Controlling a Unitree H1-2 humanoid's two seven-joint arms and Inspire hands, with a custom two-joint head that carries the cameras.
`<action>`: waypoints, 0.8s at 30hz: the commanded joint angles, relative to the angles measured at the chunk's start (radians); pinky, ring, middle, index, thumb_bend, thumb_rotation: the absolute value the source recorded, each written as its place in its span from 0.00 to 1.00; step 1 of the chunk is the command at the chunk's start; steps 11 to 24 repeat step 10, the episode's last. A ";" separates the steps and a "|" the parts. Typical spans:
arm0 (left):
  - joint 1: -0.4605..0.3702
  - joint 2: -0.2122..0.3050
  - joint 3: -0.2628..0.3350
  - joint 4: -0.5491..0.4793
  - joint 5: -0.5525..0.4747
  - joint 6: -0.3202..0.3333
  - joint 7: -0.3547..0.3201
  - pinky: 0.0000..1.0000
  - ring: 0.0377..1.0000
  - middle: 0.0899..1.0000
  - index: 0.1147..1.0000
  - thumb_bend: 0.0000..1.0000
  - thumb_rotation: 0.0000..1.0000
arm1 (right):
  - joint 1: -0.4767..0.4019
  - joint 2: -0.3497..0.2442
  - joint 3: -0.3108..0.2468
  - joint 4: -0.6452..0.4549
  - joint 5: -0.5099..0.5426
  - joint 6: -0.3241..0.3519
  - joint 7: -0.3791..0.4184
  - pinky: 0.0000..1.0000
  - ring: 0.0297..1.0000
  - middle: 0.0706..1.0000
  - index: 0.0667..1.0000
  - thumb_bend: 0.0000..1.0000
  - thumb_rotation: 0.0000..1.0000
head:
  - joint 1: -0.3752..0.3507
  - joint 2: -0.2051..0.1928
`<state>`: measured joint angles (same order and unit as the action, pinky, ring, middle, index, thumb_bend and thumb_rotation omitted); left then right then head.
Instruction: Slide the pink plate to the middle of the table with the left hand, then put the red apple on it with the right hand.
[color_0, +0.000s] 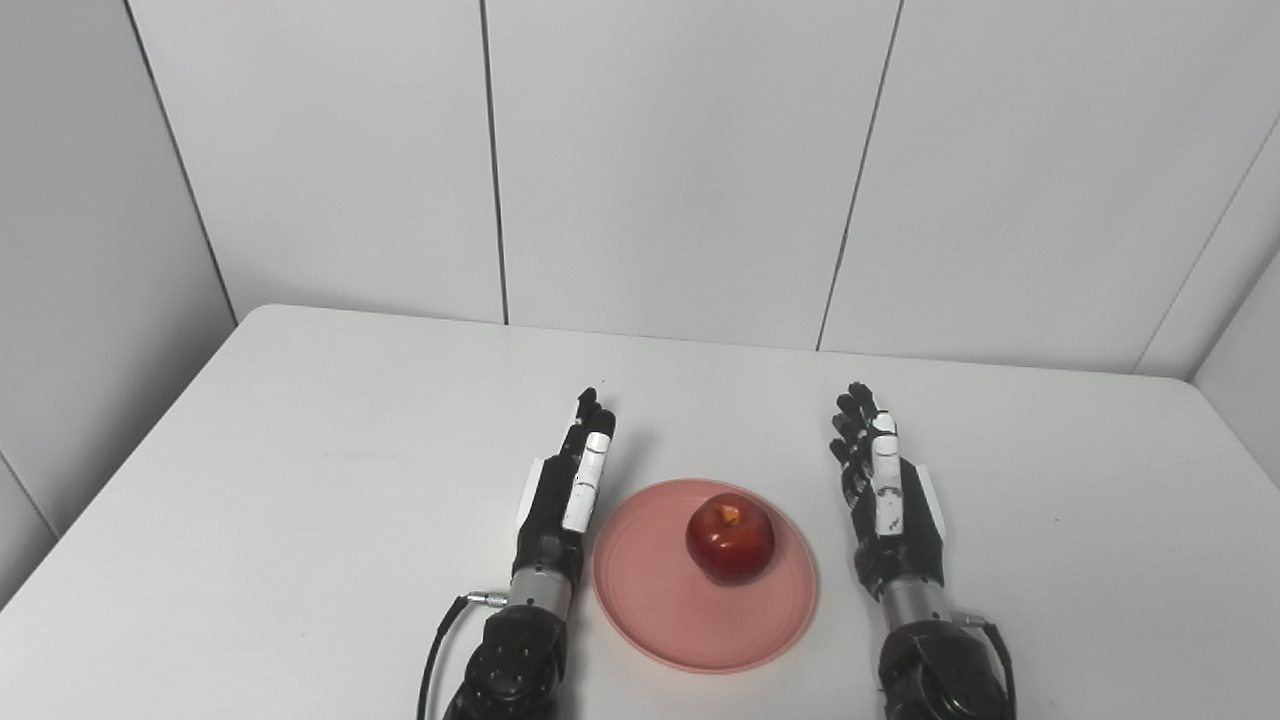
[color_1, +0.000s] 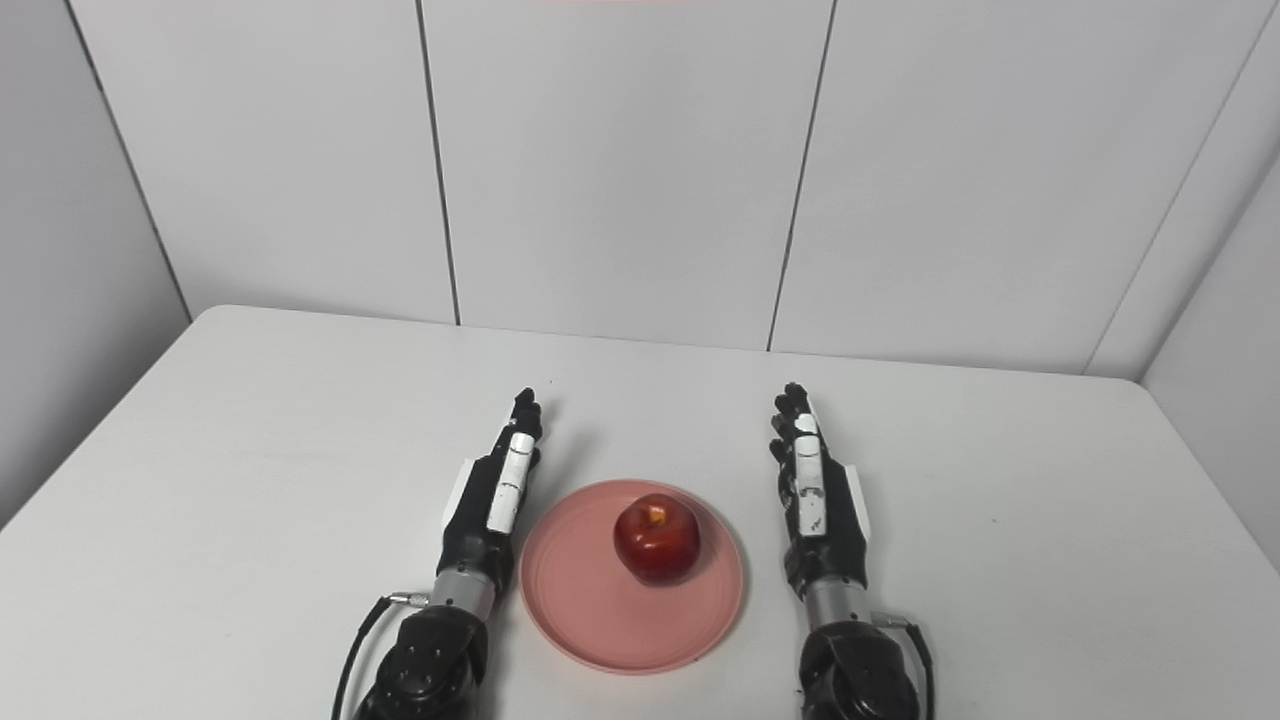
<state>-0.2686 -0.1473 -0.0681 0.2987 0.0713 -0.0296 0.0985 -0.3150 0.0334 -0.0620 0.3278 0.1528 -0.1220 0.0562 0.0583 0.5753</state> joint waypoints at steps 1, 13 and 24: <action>-0.010 0.000 0.000 -0.024 -0.002 0.002 -0.007 1.00 1.00 1.00 1.00 0.74 1.00 | 0.009 0.009 0.000 0.014 0.011 -0.027 0.010 1.00 0.97 0.95 0.94 0.90 1.00 | 0.000 0.001; -0.010 -0.001 0.001 -0.022 0.008 -0.010 0.007 1.00 1.00 1.00 1.00 0.75 1.00 | 0.011 0.004 0.009 -0.005 -0.010 -0.008 -0.001 1.00 0.96 0.94 0.94 0.90 1.00 | -0.001 0.003; -0.010 -0.001 0.001 -0.022 0.008 -0.010 0.007 1.00 1.00 1.00 1.00 0.75 1.00 | 0.011 0.004 0.009 -0.005 -0.010 -0.008 -0.001 1.00 0.96 0.94 0.94 0.90 1.00 | -0.001 0.003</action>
